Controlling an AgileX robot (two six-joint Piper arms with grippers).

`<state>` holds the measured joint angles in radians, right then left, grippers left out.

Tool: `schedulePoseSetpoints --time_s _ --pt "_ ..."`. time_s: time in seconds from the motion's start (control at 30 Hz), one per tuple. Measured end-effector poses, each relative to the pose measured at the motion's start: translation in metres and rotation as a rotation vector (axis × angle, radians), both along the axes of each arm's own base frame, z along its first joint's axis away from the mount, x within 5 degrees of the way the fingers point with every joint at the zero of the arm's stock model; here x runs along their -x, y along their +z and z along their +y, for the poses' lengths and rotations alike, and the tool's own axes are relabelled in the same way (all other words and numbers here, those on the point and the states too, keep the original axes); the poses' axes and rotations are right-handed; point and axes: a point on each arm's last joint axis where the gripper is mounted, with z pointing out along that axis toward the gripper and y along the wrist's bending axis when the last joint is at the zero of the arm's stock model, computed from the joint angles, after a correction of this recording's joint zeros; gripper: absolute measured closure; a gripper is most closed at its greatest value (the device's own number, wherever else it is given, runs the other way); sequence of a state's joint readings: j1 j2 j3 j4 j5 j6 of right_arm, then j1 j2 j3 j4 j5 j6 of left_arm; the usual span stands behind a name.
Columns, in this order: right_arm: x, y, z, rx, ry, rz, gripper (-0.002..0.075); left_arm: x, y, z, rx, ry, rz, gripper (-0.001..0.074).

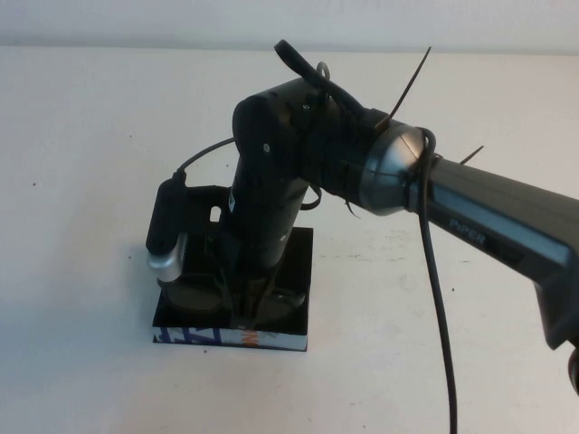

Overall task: Return glasses to glasses case
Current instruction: Place the glasses in the glasses case

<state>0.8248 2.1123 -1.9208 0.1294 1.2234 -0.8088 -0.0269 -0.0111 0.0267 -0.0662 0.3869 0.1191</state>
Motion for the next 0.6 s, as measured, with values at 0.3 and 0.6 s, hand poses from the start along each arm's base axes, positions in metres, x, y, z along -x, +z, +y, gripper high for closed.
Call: schedulePoseSetpoints --time_s 0.3,0.6 --pt "-0.007 -0.017 0.006 0.036 0.006 -0.004 0.0720 0.000 0.000 0.000 0.000 0.000 0.000 0.0738" --pt "-0.008 -0.023 0.007 0.049 0.019 -0.001 0.0720 0.000 0.000 0.000 0.000 0.000 0.000 0.0738"
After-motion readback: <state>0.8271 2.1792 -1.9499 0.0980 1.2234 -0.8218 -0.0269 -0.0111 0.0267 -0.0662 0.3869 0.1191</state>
